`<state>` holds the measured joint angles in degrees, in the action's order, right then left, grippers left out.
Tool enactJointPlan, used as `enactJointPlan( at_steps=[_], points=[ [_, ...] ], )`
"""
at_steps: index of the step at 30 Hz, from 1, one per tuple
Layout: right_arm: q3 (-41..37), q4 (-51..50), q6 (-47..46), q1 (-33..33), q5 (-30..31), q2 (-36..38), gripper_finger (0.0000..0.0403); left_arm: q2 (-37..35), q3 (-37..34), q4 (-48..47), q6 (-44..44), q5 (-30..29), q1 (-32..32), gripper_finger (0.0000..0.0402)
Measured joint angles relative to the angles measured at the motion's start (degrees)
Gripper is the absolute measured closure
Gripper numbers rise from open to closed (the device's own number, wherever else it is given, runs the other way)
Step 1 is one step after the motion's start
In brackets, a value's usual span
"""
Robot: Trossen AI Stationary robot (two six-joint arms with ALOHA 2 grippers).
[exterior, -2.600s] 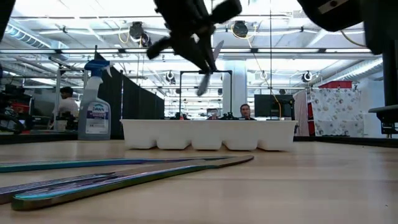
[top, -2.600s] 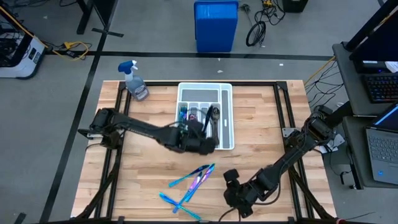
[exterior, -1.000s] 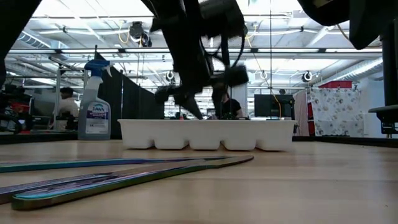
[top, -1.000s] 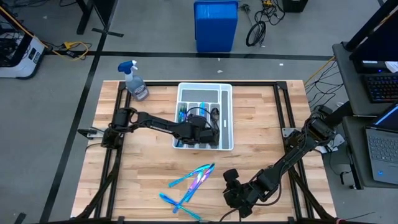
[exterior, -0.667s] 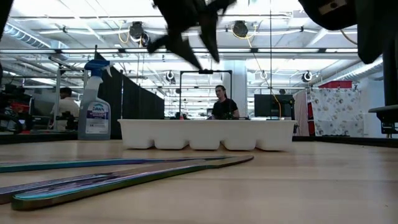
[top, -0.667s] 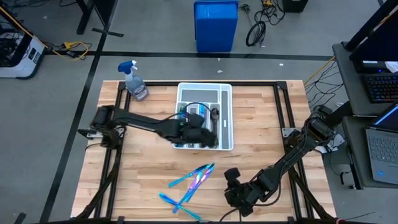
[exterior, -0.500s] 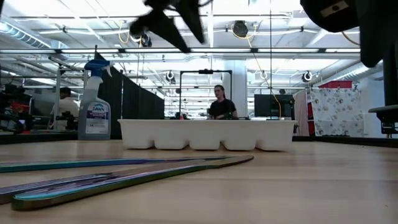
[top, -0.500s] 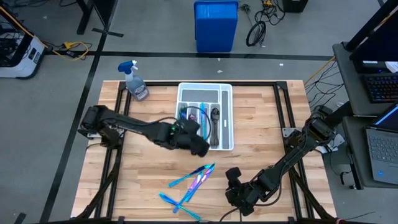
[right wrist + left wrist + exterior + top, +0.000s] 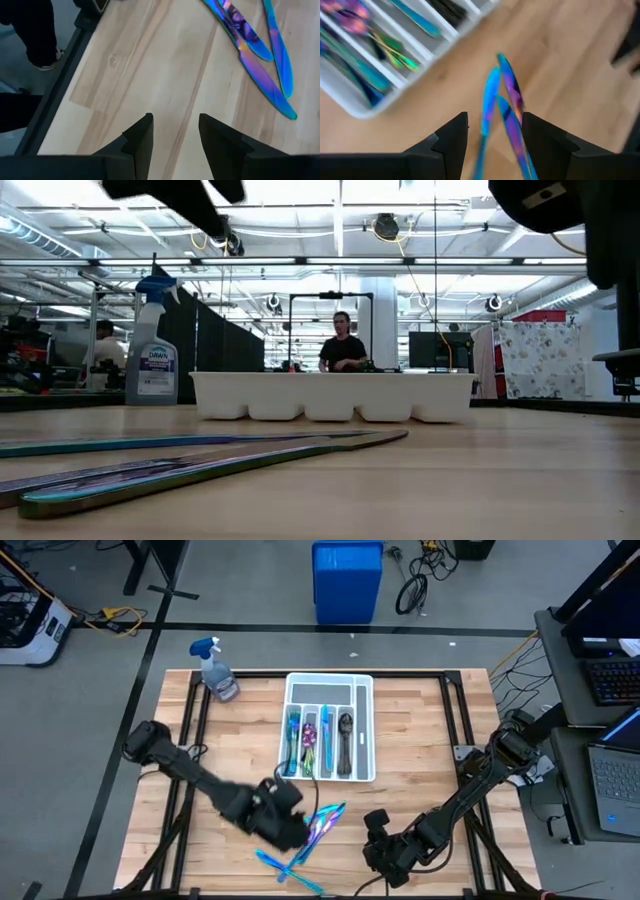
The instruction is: Sort silverware
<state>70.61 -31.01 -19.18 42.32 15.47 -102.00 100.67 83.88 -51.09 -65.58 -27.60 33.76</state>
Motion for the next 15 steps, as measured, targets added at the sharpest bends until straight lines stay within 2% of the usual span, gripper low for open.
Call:
enactJointPlan(
  at_steps=[5,8,11,15],
  points=[
    [0.0,0.8,-1.2,-0.4,0.1,0.0,0.0261,4.9,0.0,1.7,1.6,0.1,4.5,0.0229],
    [0.0,1.5,-1.0,-0.5,0.0,0.0,0.0261,8.2,0.0,2.1,1.7,2.2,6.3,0.0223],
    [0.0,2.6,-0.1,-0.7,0.0,0.0,0.0261,10.5,0.0,2.2,0.1,5.4,7.0,0.0205],
    [0.0,2.5,0.3,-0.7,0.0,0.0,0.0261,12.1,0.0,1.9,-0.1,6.2,7.3,0.0164]
  ],
)
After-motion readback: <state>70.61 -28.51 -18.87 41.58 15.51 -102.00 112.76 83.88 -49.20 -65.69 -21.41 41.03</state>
